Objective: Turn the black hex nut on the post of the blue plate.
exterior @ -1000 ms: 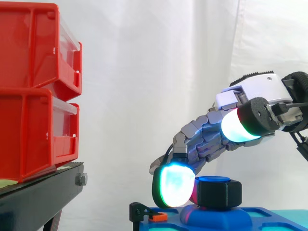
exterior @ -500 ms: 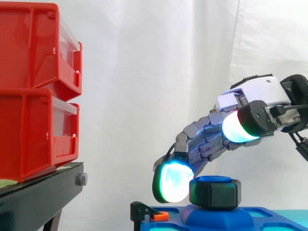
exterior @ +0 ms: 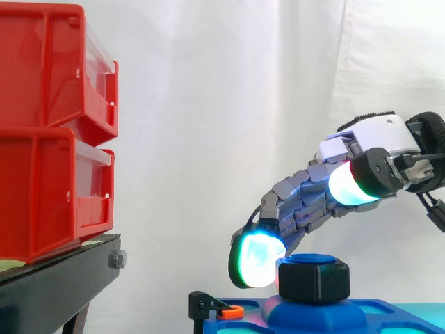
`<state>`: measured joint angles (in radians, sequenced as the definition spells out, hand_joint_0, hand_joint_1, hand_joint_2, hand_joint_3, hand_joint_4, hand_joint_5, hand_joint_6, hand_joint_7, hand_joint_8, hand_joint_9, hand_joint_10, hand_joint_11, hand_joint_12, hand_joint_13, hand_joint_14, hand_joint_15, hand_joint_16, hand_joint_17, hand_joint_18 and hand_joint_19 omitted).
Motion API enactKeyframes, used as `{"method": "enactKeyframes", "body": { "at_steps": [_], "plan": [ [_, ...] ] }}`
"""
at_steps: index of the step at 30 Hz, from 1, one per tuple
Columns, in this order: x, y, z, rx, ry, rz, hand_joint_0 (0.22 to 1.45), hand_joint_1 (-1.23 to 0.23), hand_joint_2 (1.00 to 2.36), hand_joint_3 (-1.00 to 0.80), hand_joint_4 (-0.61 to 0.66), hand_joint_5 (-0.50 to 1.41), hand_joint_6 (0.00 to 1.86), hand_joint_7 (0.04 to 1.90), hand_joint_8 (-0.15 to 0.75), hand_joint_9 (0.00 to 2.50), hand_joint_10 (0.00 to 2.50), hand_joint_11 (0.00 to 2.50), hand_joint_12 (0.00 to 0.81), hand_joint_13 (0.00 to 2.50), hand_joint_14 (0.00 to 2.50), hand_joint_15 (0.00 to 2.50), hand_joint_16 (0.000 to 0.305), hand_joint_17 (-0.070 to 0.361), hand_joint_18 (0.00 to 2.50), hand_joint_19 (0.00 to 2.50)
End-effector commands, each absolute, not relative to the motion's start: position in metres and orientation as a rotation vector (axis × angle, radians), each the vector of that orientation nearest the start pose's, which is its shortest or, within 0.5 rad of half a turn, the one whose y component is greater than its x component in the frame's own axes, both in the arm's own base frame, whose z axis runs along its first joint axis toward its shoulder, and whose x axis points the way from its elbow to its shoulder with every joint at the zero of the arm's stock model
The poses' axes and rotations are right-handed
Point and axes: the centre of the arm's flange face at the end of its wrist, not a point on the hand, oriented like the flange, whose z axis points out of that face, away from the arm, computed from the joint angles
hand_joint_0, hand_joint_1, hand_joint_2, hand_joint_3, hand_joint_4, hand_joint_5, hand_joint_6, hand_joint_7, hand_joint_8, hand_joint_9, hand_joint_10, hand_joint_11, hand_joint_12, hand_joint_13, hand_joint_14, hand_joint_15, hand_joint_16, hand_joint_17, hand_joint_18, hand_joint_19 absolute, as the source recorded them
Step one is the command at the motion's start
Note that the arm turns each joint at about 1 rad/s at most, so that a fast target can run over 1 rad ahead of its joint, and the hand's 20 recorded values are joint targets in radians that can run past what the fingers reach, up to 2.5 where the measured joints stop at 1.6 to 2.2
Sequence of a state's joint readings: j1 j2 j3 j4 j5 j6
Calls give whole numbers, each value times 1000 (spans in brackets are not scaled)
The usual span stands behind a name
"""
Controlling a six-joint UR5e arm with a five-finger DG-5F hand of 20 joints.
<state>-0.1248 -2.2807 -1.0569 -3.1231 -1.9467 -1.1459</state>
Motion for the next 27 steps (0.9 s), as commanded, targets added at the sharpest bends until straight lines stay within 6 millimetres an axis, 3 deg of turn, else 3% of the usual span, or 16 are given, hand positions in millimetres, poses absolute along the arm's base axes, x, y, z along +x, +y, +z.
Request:
{"method": "enactKeyframes", "body": {
  "at_steps": [1, 9, 17, 27],
  "plan": [
    [715, -194, 294, 206, 1757, 552, 488, -271, 1000, -500, 277, -201, 503, 807, 279, 271, 0, 0, 375, 318, 0, 57, 54, 122, 337, 319],
    [711, -204, 297, 204, 1758, 559, 490, -270, 1000, -500, 275, -201, 503, 807, 277, 290, 0, 0, 376, 347, 2, 71, 54, 122, 354, 320],
    [712, -207, 318, 203, 1764, 564, 491, -272, 1000, -500, 278, -200, 503, 809, 278, 299, 0, 0, 377, 362, 3, 84, 54, 120, 358, 322],
    [723, -192, 320, 188, 1730, 557, 492, -277, 1000, -500, 276, -199, 503, 804, 282, 317, 0, 0, 380, 380, 3, 85, 53, 120, 369, 321]
  ]
}}
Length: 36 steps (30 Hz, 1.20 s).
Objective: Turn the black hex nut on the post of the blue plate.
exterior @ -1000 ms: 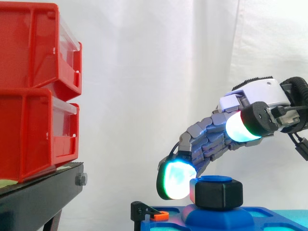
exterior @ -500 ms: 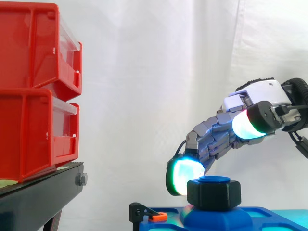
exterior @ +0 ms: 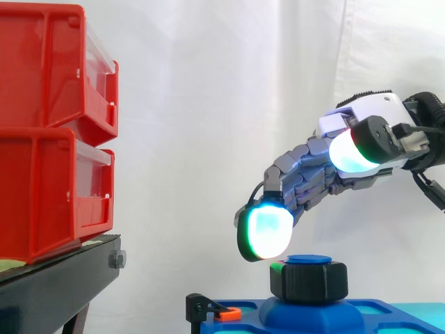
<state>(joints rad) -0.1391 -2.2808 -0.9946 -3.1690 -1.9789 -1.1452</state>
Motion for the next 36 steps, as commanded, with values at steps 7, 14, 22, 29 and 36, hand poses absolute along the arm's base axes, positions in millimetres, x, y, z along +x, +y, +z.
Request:
{"method": "enactKeyframes", "body": {
  "at_steps": [7, 14, 22, 29, 36],
  "plan": [
    [728, -176, 318, 190, 1732, 551, 493, -278, 1000, -500, 276, -199, 503, 807, 285, 334, 0, 0, 378, 390, 2, 91, 53, 120, 376, 327],
    [730, -158, 298, 203, 1734, 554, 493, -279, 1000, -500, 278, -198, 503, 810, 286, 347, 0, 0, 379, 400, 3, 93, 53, 120, 381, 323],
    [733, -143, 292, 210, 1737, 549, 494, -279, 1000, -500, 276, -198, 503, 805, 289, 388, 0, 0, 379, 415, 3, 96, 53, 120, 390, 332],
    [733, -143, 292, 210, 1737, 549, 494, -278, 1000, -500, 276, -198, 503, 806, 291, 396, 0, 0, 379, 421, 4, 104, 53, 120, 391, 337],
    [733, -143, 291, 209, 1739, 548, 494, -278, 1000, -500, 275, -198, 503, 803, 290, 401, 0, 0, 380, 428, 3, 107, 53, 120, 396, 333]
  ]
}}
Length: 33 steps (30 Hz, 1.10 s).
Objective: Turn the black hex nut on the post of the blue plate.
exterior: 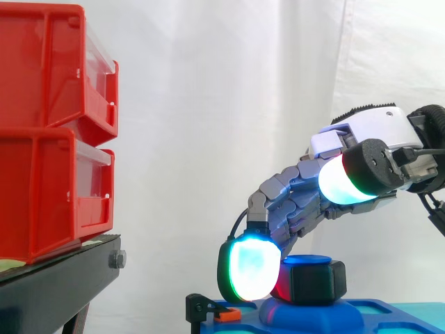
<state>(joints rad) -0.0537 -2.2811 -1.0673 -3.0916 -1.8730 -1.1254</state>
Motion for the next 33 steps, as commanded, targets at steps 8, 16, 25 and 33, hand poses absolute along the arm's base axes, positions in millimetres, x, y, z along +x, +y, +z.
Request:
{"method": "enactKeyframes", "body": {
  "at_steps": [8, 16, 25, 33],
  "plan": [
    [732, -145, 291, 203, 1739, 545, 495, -277, 1000, -500, 277, -197, 503, 803, 291, 403, 0, 0, 380, 430, 3, 103, 53, 120, 399, 331],
    [730, -151, 291, 201, 1739, 548, 494, -277, 1000, -500, 274, -198, 503, 802, 291, 402, 0, 0, 380, 431, 3, 103, 53, 120, 400, 332],
    [727, -164, 291, 189, 1737, 542, 494, -276, 1000, -500, 273, -197, 503, 802, 293, 409, 0, 0, 381, 435, 3, 104, 53, 120, 402, 338],
    [722, -176, 291, 191, 1739, 543, 495, -275, 1000, -500, 274, -197, 503, 799, 294, 411, 0, 0, 381, 442, 4, 112, 53, 120, 406, 341]
  ]
}}
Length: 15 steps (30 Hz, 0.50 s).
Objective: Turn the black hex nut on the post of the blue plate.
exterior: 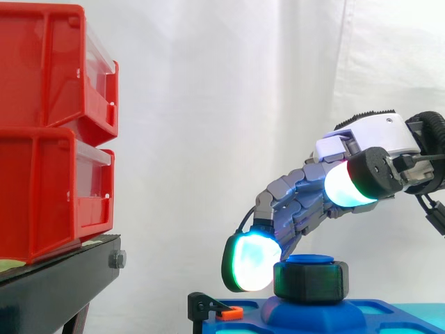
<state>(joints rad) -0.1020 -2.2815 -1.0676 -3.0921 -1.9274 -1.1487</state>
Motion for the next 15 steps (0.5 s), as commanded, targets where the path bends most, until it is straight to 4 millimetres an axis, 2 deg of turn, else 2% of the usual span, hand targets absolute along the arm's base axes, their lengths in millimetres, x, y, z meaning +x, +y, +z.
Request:
{"method": "enactKeyframes", "body": {
  "at_steps": [1, 9, 15],
  "plan": [
    [722, -178, 291, 191, 1740, 545, 495, -275, 1000, -500, 275, -197, 503, 802, 293, 411, 0, 0, 381, 444, 4, 113, 53, 120, 406, 331],
    [716, -194, 291, 187, 1737, 555, 495, -274, 1000, -500, 276, -198, 503, 802, 297, 430, 0, 0, 380, 450, 4, 114, 53, 120, 405, 339],
    [715, -198, 291, 189, 1736, 554, 495, -276, 1000, -500, 276, -198, 503, 802, 297, 436, 0, 0, 383, 456, 4, 115, 53, 120, 408, 335]
  ]
}}
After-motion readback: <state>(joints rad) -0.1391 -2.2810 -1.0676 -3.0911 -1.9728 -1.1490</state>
